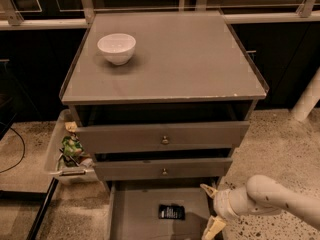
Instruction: Pick rxbar blueberry from bottom drawer and place on counter
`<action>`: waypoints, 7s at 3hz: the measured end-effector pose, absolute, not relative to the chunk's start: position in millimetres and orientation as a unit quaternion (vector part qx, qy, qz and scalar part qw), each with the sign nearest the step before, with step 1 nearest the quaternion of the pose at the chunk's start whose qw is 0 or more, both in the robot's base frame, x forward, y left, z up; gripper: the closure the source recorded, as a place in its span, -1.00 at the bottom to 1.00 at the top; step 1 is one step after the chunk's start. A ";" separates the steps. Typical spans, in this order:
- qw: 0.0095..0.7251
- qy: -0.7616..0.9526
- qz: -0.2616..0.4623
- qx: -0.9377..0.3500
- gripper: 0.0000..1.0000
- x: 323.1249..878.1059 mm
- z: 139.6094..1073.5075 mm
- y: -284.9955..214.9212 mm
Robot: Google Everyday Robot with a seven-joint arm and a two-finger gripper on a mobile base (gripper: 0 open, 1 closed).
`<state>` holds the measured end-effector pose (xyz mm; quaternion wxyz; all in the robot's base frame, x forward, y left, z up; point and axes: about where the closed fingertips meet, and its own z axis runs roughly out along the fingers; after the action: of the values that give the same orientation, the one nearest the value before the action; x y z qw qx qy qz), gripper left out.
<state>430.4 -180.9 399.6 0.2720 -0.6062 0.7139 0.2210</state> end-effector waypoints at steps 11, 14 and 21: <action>0.298 0.686 0.219 -0.627 -1.00 532.3 117.0 -109.3; 0.293 0.693 0.227 -0.618 -0.39 534.6 105.6 -108.0; 0.314 0.685 0.173 -0.634 1.00 529.1 170.6 -147.5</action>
Offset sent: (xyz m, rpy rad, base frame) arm 0.0283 0.0274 -0.1355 -0.0097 -0.1502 0.0804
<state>529.1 -147.5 170.6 0.3140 -0.6339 0.6854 0.1726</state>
